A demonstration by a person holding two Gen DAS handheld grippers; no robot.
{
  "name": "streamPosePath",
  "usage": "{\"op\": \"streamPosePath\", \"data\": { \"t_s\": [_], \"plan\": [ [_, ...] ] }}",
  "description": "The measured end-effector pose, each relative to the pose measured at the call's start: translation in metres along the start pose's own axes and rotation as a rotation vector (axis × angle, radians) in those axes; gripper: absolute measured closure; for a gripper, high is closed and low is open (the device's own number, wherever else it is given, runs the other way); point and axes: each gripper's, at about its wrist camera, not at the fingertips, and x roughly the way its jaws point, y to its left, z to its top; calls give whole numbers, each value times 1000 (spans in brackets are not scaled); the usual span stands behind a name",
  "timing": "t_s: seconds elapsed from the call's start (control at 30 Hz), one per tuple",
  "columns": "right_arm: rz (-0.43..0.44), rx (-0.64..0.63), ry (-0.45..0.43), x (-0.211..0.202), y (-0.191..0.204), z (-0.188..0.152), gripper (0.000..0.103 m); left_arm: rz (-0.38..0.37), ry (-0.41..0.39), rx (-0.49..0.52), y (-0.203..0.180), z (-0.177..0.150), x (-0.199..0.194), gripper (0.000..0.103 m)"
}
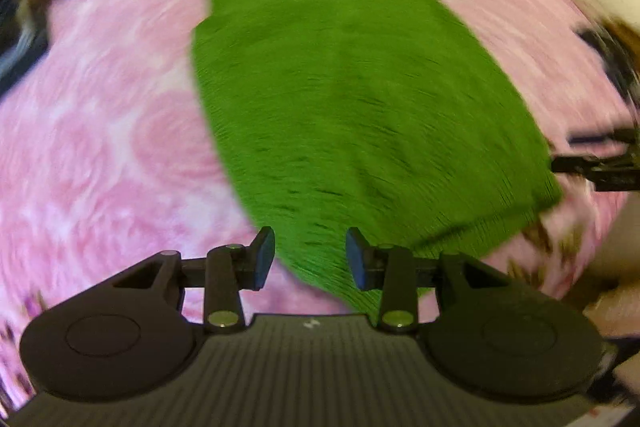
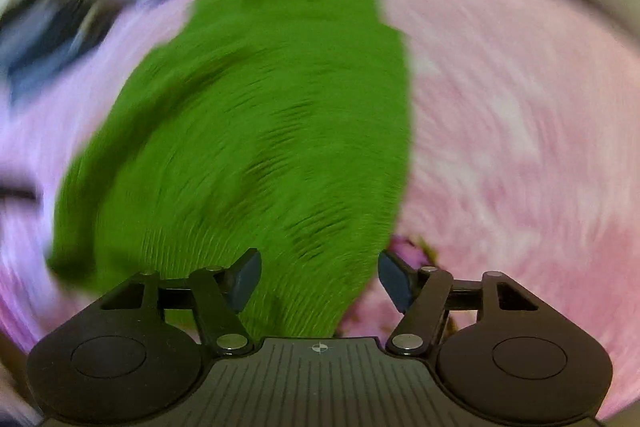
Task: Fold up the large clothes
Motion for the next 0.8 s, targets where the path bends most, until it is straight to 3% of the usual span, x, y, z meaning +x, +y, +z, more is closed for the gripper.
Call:
{"op": "streamPosePath", "data": {
  "t_s": [0.07, 0.17, 0.37, 0.43, 0.53, 0.57, 0.6, 0.63, 0.73, 0.8],
  "plan": [
    [-52, -170, -24, -3, 34, -13, 45, -11, -32, 97, -22, -8, -4, 66],
    [-111, -326, -66, -1, 65, -30, 46, 7, -82, 256, -54, -22, -4, 60],
    [-238, -665, -85, 27, 96, -72, 47, 241, -150, 620, -103, -59, 26, 58],
    [-271, -744, -102, 36, 96, -84, 56, 322, -168, 703, -108, -70, 37, 60],
    [-348, -866, -148, 51, 93, -95, 67, 408, -210, 745, -110, -76, 46, 62],
    [-360, -891, -157, 54, 92, -98, 71, 425, -223, 748, -110, -77, 47, 69],
    [-376, -904, -167, 56, 90, -99, 93, 435, -239, 759, -111, -80, 47, 89],
    [-376, -895, -178, 54, 85, -98, 98, 443, -247, 774, -109, -81, 47, 98],
    [-352, -782, -294, 24, 67, -86, 99, 490, -315, 753, -101, -90, 27, 99],
    [-379, -727, -348, 3, 53, -82, 99, 483, -320, 621, -87, -93, 5, 99]
  ]
}}
